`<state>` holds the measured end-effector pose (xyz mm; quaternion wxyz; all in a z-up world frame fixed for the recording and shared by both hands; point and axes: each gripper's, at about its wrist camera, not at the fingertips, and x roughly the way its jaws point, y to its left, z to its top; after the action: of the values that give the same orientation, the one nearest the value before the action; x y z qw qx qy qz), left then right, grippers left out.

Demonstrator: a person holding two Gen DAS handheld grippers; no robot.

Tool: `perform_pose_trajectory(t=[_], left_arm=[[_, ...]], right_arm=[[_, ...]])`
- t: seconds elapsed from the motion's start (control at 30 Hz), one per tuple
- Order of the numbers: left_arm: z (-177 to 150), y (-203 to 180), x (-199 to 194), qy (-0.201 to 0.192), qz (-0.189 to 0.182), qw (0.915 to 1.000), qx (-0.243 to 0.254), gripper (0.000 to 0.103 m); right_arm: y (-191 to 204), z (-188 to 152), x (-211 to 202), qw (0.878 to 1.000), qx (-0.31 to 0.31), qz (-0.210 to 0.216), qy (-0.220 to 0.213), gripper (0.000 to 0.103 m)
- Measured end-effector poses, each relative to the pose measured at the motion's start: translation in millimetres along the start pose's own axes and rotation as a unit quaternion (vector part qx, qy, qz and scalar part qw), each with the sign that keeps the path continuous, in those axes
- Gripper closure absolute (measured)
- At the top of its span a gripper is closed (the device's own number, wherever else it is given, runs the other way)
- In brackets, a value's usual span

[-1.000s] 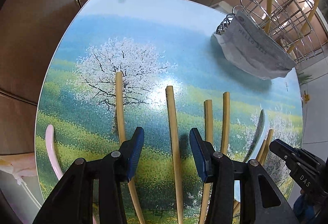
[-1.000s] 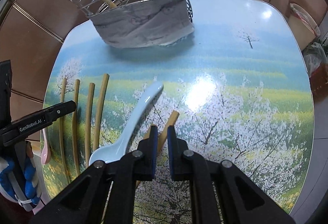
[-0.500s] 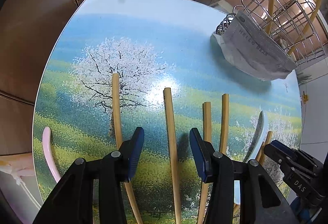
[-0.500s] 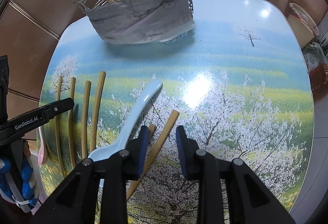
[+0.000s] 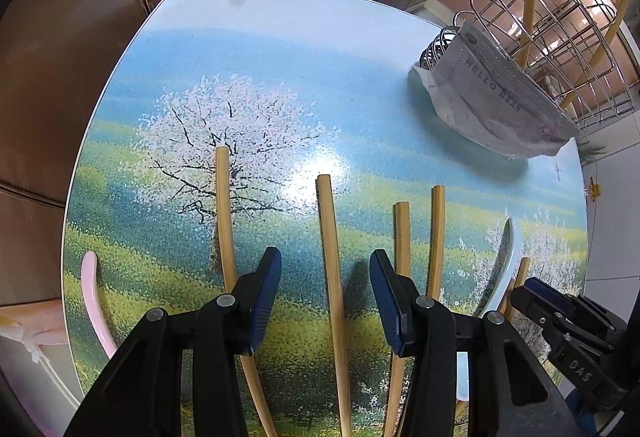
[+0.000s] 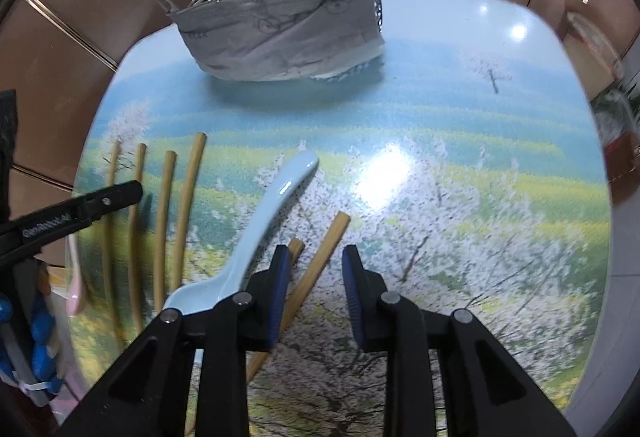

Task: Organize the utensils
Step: 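Move both open grippers back down to the remaining chopsticks, then close the left gripper on a chopstick while the right gripper grasps another chopstick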

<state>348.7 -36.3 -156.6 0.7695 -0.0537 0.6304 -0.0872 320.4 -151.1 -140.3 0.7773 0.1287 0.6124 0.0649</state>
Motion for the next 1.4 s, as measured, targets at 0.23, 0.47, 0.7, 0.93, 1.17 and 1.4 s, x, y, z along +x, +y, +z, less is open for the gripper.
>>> perform_pose_trajectory(t=[0.23,0.47,0.7,0.93,1.17,1.4], left_arm=[[0,-1,1,0.000,0.003,1.0000,0.001,0.058],[0,-4,1,0.002,0.005,1.0000,0.003,0.058],[3,-1,1,0.009,-0.001,0.9999,0.004,0.064],[3,2,1,0.016,-0.006,0.9998,0.012,0.068],[-4,-3,1,0.033,-0.021,0.9989,0.027,0.078],[-12,2,1,0.049,-0.020,0.9982,0.028,0.092]], right_arm=[[-7,1,-9,1.000,-0.002,-0.014,-0.009,0.078],[-2,0,-1,0.999,-0.017,-0.034,0.002,0.080],[18,-13,0,0.995,-0.080,-0.058,0.016,0.090],[14,-37,-8,0.986,-0.148,-0.061,0.040,0.092],[-6,-70,-25,0.975,-0.201,-0.064,0.066,0.094],[-18,-88,-34,0.962,-0.252,-0.070,0.080,0.094]])
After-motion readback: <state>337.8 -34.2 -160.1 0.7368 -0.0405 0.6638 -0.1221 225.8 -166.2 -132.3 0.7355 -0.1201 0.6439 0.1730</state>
